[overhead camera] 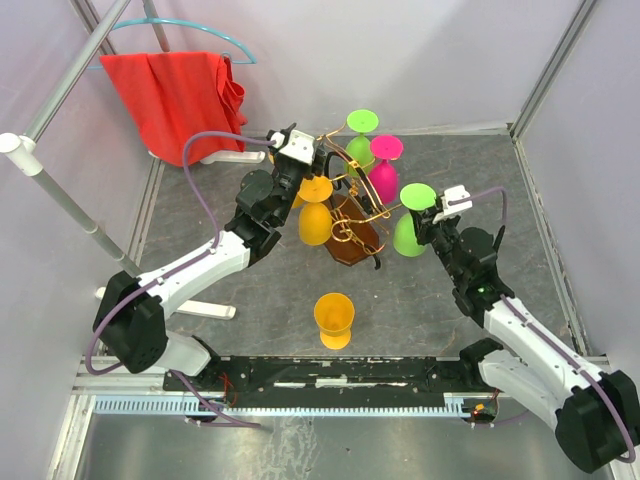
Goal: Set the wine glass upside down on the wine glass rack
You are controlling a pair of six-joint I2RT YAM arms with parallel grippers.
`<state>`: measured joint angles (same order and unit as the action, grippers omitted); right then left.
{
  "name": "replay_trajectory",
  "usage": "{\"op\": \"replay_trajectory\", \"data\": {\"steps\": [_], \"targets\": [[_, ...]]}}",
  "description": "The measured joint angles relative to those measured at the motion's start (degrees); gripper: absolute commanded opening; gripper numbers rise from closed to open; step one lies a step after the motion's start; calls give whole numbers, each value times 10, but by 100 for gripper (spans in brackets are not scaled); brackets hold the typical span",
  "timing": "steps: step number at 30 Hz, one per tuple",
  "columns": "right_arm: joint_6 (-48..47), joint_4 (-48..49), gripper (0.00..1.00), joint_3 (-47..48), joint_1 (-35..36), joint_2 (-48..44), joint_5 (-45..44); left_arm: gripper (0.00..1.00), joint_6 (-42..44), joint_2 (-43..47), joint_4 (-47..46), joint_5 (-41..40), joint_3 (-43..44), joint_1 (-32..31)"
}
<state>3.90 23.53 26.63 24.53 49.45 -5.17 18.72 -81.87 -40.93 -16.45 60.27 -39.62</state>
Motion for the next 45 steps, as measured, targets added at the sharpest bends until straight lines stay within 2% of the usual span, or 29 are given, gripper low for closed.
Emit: {"op": "replay_trajectory", "data": {"steps": [9, 21, 26, 32, 43, 45], "targets": [[-7, 68, 1, -3, 0, 40, -5, 71, 0, 0, -12, -2, -5, 0], [-9, 127, 2, -13, -3, 67, -78, 71, 0, 0, -16, -7, -7, 2], [-13, 121, 1, -14, -6, 57, -106, 71, 0, 0, -17, -11, -7, 2], [-24, 80, 1, -14, -7, 15, -98, 71, 0, 0, -17, -12, -7, 2], [-24, 25, 1, -15, -8, -12, -24, 71, 0, 0, -16, -15, -10, 3], [-24, 25, 6, -15, -8, -12, -13, 72, 0, 0, -16, -15, -11, 4]]}}
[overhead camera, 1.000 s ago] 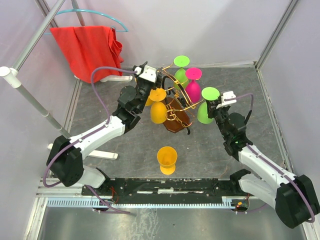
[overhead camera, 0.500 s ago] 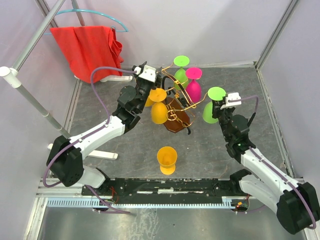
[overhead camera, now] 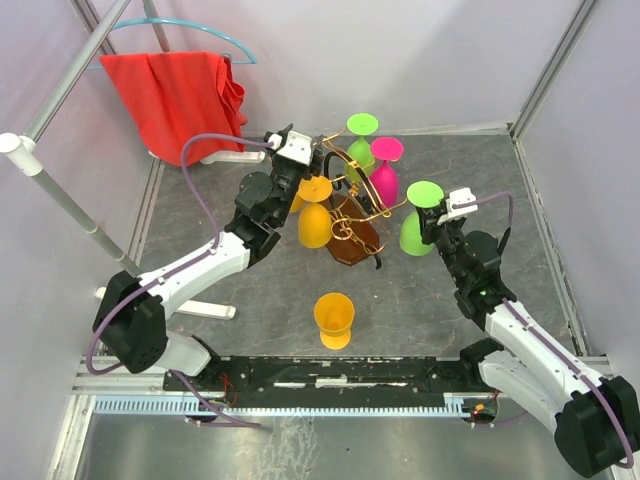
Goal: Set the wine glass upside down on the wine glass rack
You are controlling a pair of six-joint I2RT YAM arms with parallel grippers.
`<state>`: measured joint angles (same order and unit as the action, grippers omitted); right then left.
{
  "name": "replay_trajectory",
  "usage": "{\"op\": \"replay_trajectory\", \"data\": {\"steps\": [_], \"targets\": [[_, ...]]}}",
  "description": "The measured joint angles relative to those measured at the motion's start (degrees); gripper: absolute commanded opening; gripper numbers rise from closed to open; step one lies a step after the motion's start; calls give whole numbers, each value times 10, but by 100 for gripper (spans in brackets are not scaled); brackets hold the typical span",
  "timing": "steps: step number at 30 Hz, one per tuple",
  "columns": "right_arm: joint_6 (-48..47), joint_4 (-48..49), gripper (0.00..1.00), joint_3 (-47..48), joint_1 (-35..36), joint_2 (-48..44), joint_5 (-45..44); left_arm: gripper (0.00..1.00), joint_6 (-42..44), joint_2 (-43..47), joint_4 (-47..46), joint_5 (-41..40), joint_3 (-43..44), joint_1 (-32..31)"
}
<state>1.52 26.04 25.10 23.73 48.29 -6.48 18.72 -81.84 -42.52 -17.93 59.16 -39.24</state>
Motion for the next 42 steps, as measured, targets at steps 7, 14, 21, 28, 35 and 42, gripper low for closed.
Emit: {"op": "replay_trajectory", "data": {"steps": [7, 14, 21, 28, 35, 42], "targets": [[2, -33, 40, 5, 0, -6, 50, 72, 0, 0, 0, 0, 0, 0], [-1, -144, 54, 13, 2, -84, 75, 73, 0, 0, 0, 0, 0, 0], [-9, -272, 58, 54, 2, -178, 65, 74, 0, 0, 0, -1, 0, 0], [-11, -393, 62, 105, 2, -230, 52, 74, 0, 0, 0, -6, 0, 0], [-15, -468, 62, 184, 2, -205, 38, 75, 0, 4, 9, -15, 0, 0], [2, -474, 61, 290, 2, -99, 25, 76, 1, 32, 41, -15, 0, 0]]}}
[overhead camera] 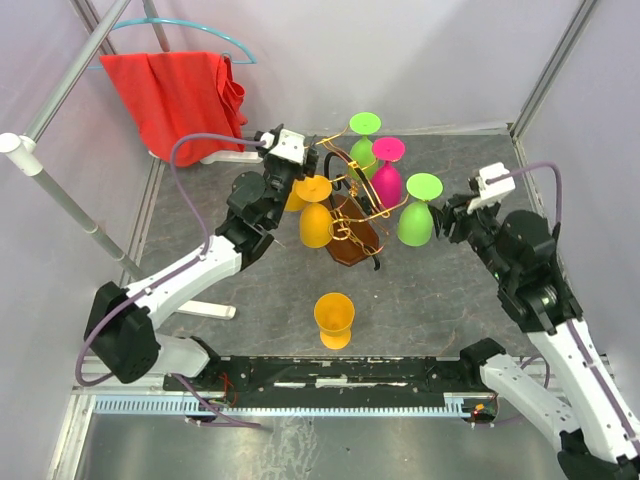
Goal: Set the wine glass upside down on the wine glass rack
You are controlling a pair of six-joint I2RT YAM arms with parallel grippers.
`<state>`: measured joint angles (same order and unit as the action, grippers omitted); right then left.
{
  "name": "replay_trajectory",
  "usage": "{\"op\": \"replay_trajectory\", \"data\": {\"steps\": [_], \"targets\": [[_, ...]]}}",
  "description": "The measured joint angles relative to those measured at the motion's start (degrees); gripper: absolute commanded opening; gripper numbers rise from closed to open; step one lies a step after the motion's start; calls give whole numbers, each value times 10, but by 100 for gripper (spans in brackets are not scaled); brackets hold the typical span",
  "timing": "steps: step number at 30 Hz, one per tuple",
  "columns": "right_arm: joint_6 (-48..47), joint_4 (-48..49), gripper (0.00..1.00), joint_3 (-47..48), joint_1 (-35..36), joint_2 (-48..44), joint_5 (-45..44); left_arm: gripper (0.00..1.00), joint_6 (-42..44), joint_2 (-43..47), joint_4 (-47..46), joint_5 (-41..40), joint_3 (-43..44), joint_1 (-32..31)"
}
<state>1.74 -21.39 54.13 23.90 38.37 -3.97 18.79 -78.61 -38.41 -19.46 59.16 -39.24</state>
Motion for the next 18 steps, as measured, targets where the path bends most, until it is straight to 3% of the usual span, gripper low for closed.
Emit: {"op": "replay_trajectory", "data": {"steps": [12, 18], "targets": [[73, -3, 59, 128, 0, 185, 71, 80, 5, 95, 155, 1, 0, 0], [79, -5, 59, 165, 0, 224, 99, 88, -3, 141, 317, 37, 41, 0]]}}
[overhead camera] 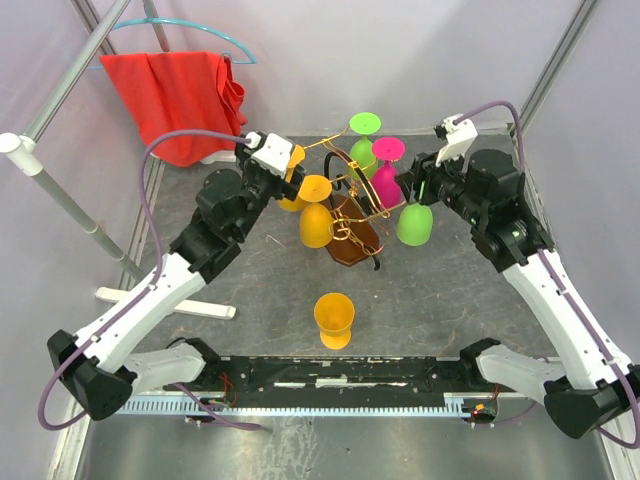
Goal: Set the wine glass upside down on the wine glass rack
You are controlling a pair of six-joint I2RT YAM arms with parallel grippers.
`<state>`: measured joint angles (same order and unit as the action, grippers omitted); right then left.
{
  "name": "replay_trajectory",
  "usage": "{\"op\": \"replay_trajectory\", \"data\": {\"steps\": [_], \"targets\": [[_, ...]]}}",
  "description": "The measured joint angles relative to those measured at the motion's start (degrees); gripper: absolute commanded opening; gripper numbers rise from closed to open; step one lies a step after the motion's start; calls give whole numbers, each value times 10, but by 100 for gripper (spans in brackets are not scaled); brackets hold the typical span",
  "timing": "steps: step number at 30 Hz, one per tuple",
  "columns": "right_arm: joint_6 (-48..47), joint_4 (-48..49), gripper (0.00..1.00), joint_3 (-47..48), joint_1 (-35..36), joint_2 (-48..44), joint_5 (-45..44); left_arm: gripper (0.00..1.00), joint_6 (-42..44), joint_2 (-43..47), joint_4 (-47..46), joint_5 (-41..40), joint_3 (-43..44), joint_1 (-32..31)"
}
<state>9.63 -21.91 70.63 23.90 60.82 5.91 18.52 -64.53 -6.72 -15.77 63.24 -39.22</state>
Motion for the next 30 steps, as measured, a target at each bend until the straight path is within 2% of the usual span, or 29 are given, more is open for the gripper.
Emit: {"op": "replay_trajectory", "data": {"steps": [8, 13, 15, 21, 30], "targets": [[2, 2, 60, 48, 0, 56, 14, 90, -44, 36, 241, 165, 87, 0], [3, -2, 61, 85, 0, 94, 1, 100, -75, 42, 382, 259, 122, 0], [4, -3, 62, 95, 0, 101, -6, 99, -87, 42, 421, 292, 123, 0], [4, -6, 62, 108, 0, 109, -21, 100, -128, 62, 465, 373, 58, 0], [4, -14, 63, 110, 0, 116, -36, 98, -176, 81, 477, 407, 25, -4]]}}
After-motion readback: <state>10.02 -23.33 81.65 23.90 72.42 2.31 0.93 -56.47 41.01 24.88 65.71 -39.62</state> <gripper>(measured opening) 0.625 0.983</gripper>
